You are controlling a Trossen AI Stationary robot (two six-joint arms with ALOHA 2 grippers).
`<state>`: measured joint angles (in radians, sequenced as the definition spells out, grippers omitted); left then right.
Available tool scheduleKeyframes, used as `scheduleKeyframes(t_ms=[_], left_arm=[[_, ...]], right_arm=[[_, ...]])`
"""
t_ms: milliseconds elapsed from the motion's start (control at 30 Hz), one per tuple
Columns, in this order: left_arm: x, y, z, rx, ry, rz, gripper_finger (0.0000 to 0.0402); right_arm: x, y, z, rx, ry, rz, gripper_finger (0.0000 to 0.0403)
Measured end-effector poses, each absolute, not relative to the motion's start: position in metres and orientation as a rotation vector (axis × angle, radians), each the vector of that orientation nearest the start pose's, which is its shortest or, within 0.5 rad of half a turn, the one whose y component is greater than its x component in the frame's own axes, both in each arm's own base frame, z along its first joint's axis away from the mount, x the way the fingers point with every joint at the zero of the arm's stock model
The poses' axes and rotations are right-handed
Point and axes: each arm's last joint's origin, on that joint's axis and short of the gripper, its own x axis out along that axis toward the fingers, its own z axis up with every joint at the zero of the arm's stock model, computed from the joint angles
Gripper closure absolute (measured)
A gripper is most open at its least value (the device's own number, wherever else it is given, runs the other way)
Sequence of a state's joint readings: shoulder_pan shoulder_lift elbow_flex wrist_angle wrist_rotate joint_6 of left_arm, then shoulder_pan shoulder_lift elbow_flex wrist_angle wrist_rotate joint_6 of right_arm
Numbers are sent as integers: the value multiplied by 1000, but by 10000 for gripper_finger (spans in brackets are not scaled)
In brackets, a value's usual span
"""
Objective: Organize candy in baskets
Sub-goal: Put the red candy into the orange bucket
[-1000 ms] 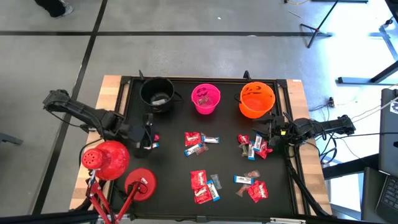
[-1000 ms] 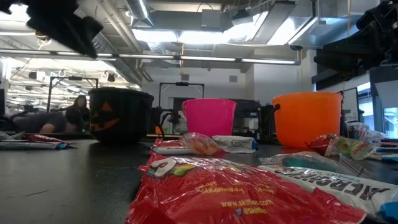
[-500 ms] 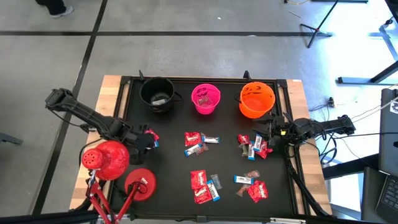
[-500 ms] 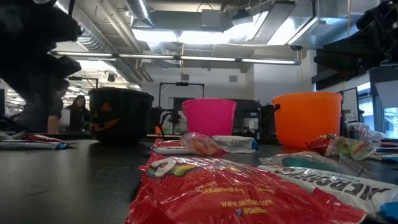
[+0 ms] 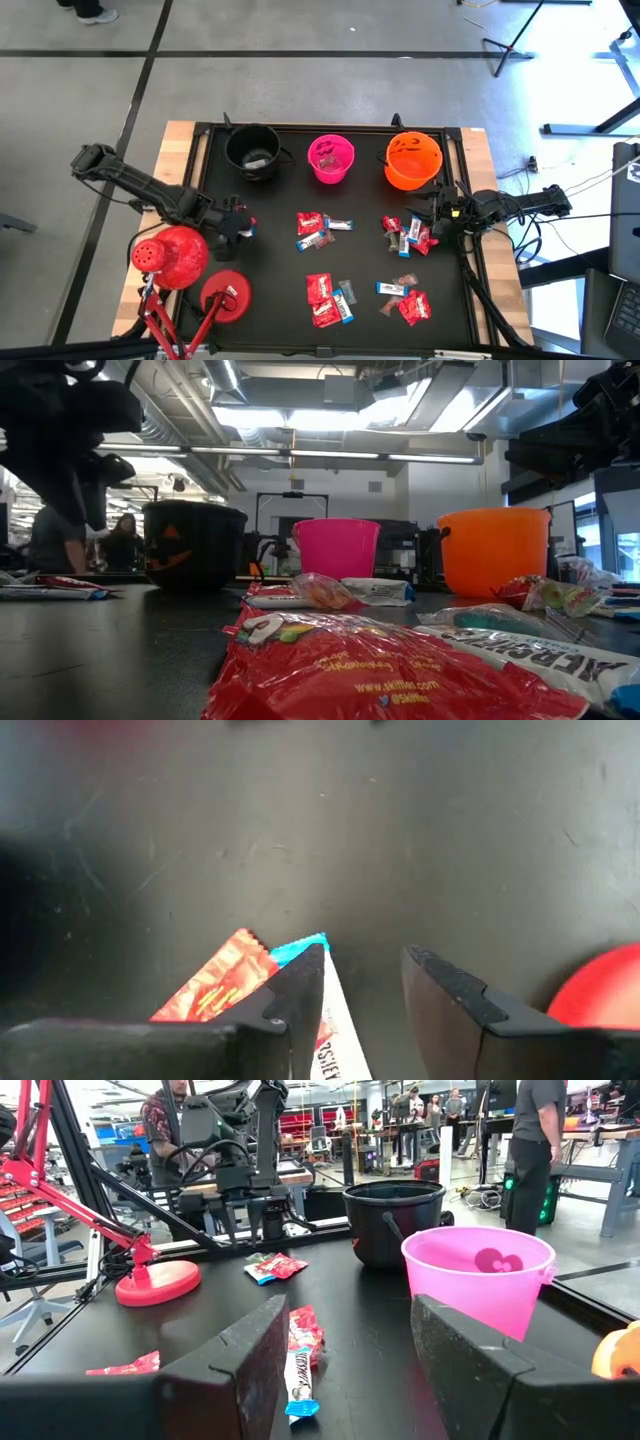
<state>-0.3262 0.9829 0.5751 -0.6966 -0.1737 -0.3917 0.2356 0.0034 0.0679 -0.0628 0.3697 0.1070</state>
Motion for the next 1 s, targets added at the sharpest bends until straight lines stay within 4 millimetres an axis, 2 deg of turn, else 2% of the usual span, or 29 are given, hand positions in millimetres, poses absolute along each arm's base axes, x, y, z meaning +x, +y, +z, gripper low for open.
scheduleKeyframes(t_ms=[267,400,733,1000], left_arm=[[166,-32,188,-157,1104,226,172],[167,-27,185,-213,1135,297,142],[161,-22,181,-328,1190,417,142],[161,-22,178,-340,1211,449,142]], right_arm=[[91,11,180,107,-9,-134,189],[91,11,180,107,-9,-134,189],[91,11,180,107,-8,-134,189],[91,11,180,107,-8,-134,189]])
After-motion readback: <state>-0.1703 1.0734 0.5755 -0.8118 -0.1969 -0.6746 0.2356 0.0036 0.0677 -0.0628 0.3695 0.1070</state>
